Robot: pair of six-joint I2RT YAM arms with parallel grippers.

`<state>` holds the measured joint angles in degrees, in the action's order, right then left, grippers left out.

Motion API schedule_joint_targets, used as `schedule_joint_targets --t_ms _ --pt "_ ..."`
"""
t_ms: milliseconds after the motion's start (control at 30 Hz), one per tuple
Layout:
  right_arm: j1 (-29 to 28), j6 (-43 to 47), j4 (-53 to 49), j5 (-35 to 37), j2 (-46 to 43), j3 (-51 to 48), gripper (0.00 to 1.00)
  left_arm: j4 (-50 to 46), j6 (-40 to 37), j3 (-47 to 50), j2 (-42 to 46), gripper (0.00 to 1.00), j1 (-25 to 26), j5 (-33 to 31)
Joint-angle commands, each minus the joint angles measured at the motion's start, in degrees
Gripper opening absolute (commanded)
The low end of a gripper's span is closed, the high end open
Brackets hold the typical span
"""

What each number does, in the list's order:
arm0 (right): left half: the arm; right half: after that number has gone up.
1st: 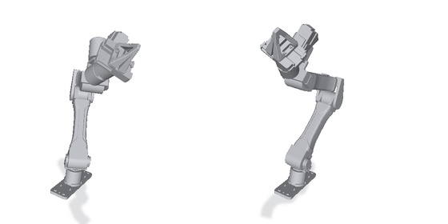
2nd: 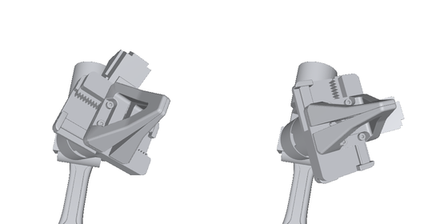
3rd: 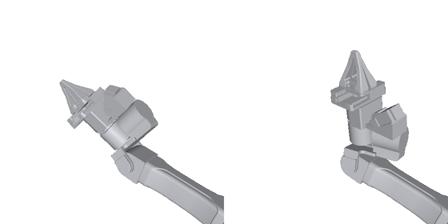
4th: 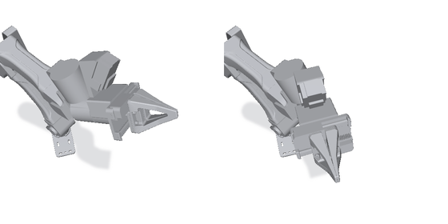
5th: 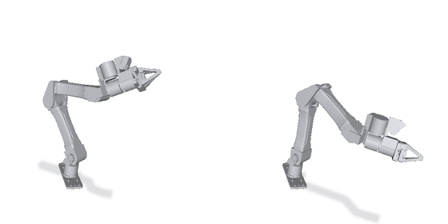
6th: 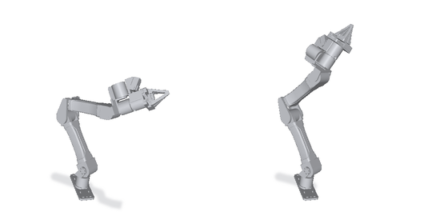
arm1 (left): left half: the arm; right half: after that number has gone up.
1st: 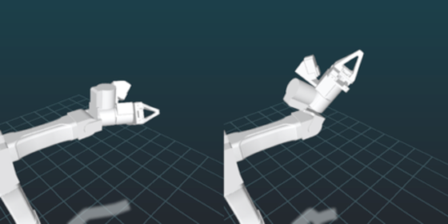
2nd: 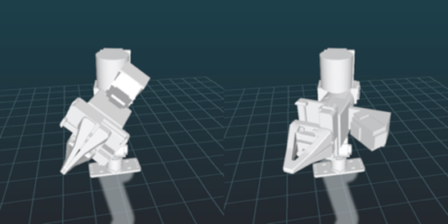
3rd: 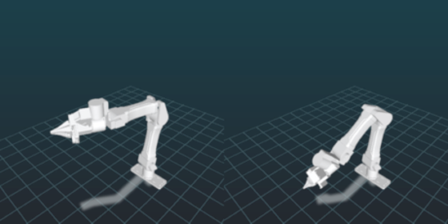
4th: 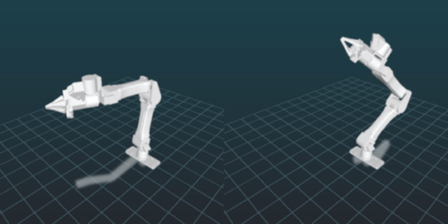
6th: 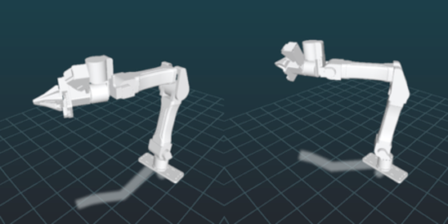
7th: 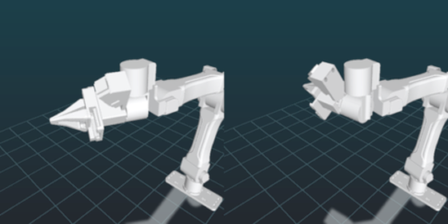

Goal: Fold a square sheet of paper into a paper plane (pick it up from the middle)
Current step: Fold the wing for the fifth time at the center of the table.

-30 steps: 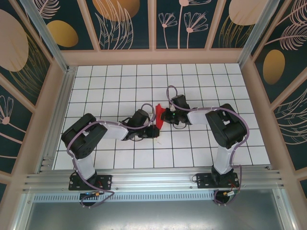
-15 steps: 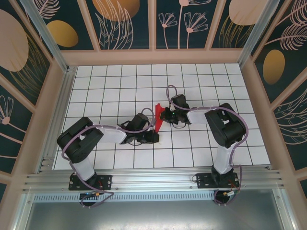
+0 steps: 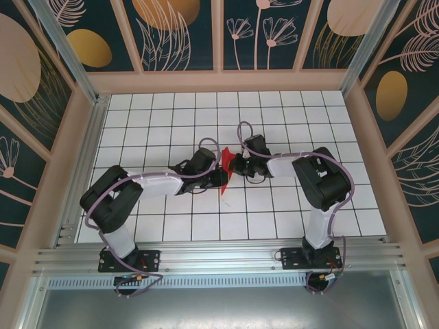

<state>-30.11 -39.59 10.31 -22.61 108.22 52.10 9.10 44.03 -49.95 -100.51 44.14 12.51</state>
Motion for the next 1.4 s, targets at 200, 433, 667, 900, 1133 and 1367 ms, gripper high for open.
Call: schedule_joint_targets --t_ms 200,433,667,900,1133,1367 --pt "0.14 -0.10 -8.06 6.22 5.93 -2.36 0.02 0.32 0.97 0.20 -4.42 0.12 -0.11 4.07" --pt "0.22 -0.13 -8.29 6.35 5.99 -2.32 0.02 -5.65 -0.94 2.22 -4.18 0.10 0.47 4.46" --pt "0.31 -0.09 -8.40 6.53 6.11 -2.46 0.02 -11.73 -3.44 3.17 -2.29 0.10 2.00 4.19" --pt "0.31 -0.04 -8.32 6.44 5.86 -2.62 0.02 -8.79 -2.32 3.11 4.96 0.12 1.91 1.11" --pt "0.31 0.03 -8.53 6.35 6.08 -2.34 0.02 1.37 3.18 2.44 5.24 0.14 0.60 -5.16" --pt "0.41 0.24 -8.75 6.35 5.89 -2.17 0.02 6.86 6.35 1.22 -1.07 0.13 -0.98 -3.78"
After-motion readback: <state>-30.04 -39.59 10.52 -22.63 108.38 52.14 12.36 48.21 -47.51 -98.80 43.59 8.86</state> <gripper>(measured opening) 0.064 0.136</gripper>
